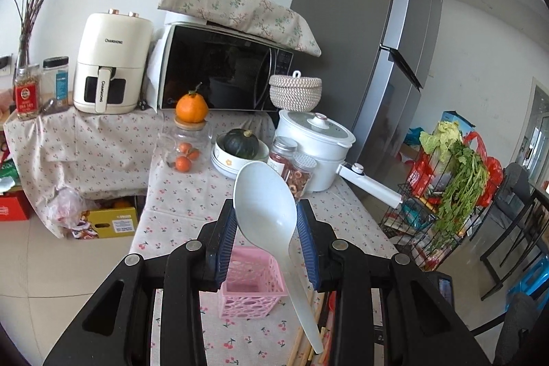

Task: Organize utensils
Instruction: 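Lift the white spoon into the pink basket with the left gripper while the right grasps a wrapped chopstick, then carry the wrapped chopstick into the pink basket and open the right gripper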

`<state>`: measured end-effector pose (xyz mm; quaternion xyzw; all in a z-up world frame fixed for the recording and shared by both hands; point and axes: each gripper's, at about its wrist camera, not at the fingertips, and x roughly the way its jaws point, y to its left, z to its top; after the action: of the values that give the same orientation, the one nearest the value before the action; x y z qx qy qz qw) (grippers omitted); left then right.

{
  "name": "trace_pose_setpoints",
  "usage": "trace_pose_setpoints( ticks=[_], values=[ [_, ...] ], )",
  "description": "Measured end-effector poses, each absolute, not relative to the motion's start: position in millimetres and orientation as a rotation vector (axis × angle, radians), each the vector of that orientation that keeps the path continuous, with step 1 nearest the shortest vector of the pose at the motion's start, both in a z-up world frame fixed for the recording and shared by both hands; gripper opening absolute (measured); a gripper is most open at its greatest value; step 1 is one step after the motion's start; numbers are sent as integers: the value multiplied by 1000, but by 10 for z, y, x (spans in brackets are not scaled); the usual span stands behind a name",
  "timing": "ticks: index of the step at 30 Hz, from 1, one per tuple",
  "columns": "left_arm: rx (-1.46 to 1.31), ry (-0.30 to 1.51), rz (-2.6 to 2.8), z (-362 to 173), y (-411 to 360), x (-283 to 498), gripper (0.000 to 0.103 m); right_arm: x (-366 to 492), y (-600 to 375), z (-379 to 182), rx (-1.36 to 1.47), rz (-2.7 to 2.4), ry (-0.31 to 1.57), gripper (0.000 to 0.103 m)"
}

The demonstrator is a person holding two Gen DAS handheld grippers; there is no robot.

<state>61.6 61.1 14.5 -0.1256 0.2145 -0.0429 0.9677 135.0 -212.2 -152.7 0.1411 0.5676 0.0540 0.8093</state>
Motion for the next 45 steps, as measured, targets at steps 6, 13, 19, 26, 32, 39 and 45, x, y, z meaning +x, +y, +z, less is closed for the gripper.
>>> trace_pose_setpoints(
  ticks=[6, 13, 19, 26, 32, 39, 45],
  values=[
    [-211, 360, -26, 135, 609, 682, 37, 1191, -2201, -1111, 321, 174, 1064, 4],
    [-76, 200, 62, 129, 477, 796, 37, 1073, -2133, -468, 310, 258, 782, 4],
    [32, 224, 123, -231, 415, 1108, 38, 1110, -1976, -172, 282, 277, 630, 4],
    [33, 347, 96, -495, 389, 1343, 57, 1183, -1891, -75, 265, 291, 584, 4],
    [-74, 478, 87, -448, 545, 1308, 73, 1174, -1909, -16, 293, 291, 553, 4],
    [-197, 689, 105, -236, 884, 1068, 78, 1034, -1677, 256, 252, 314, 431, 4],
    [-252, 769, 85, -260, 1109, 871, 82, 1069, -1229, 546, 198, 377, 328, 5]
  ],
)
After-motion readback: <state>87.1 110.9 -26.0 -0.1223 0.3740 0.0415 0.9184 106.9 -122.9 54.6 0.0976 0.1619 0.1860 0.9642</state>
